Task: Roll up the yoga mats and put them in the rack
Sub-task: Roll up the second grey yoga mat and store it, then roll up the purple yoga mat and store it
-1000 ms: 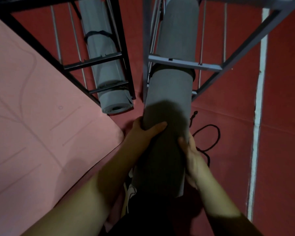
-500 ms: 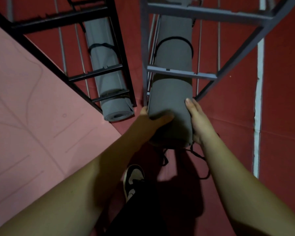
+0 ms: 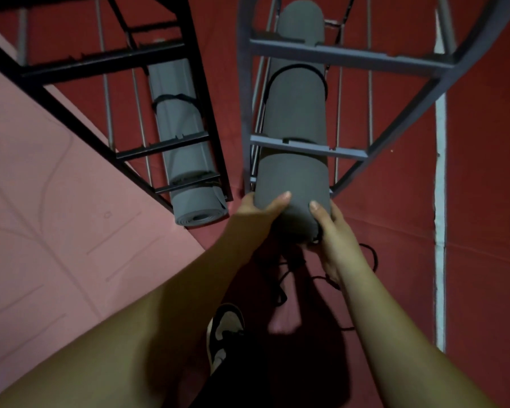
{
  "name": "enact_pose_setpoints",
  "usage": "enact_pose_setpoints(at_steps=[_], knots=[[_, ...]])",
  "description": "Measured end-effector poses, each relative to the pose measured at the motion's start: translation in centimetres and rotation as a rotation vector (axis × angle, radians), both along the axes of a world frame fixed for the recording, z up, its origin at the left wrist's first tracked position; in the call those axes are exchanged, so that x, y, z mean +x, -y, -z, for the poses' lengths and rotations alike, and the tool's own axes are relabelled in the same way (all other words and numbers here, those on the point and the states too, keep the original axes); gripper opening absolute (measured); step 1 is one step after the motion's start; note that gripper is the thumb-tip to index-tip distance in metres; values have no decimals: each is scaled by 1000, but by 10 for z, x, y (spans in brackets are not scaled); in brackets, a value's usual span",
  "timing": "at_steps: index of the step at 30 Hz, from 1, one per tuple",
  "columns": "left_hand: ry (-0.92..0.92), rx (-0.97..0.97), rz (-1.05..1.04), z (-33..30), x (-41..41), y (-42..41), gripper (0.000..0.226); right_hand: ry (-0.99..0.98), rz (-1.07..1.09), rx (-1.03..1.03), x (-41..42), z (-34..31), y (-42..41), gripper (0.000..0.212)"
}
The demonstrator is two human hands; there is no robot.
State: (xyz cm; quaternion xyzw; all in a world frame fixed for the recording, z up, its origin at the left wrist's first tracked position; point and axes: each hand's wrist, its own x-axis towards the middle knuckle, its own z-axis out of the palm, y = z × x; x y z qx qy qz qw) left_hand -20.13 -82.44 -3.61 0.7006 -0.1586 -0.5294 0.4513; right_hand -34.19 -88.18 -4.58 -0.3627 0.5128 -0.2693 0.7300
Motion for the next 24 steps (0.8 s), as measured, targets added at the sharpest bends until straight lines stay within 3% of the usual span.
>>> enact_pose_setpoints(at_steps=[4, 9, 16, 19, 21, 24], knots=[[135, -30, 20, -5, 18, 31, 59, 20, 41, -3, 20, -4, 36, 35], [137, -33, -43, 5, 28, 40, 82, -69, 61, -38, 34, 6, 60, 45], [93, -5, -12, 2, 31, 12, 61, -112, 179, 25, 23, 16, 34, 54], [-50, 6, -47, -14, 43, -29, 26, -195, 367, 182, 7, 19, -2, 31], [-149, 13, -98, -21, 54, -72, 18, -296, 291, 222, 12, 11, -35, 17], [-118, 61, -143, -35, 78, -142, 25, -314, -140, 151, 54, -16, -86, 14]])
